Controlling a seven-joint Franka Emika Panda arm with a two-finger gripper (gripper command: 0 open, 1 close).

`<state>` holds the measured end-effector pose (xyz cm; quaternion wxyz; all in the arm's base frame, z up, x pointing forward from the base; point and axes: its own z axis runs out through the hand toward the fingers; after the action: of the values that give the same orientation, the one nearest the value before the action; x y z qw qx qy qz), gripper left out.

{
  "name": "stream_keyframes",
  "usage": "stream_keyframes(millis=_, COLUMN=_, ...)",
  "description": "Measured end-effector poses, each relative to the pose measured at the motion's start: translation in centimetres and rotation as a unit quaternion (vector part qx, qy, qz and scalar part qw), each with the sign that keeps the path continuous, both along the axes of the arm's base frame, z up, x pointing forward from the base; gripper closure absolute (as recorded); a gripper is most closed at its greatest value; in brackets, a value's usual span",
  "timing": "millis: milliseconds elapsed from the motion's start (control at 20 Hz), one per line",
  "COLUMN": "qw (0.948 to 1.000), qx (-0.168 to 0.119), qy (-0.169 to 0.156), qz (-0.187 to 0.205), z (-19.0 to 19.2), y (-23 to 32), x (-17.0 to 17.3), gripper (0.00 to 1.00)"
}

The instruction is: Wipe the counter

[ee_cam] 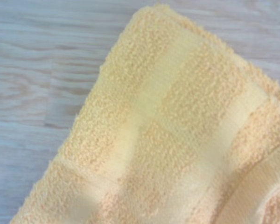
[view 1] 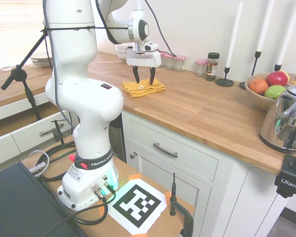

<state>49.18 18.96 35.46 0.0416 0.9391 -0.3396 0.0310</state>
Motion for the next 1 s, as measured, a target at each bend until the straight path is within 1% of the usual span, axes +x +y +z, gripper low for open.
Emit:
stream_keyframes(millis=700, qw=0.9998, qx=-0.001, qy=0.017, qz=-0.013, z=-1.8, y=-1.0, x=1.5, gripper=0.0)
stream_keyframes(millis=750, qw=0.9998, qx=-0.002, qy=0.017, qz=-0.014, z=-1.9, y=-1.1, x=1.6, gripper=1.0)
stream_keyframes(millis=1000, qw=0.9997, qx=-0.002, qy=0.018, qz=-0.013, z=-1.9, y=-1.5, x=1.7, gripper=1.0)
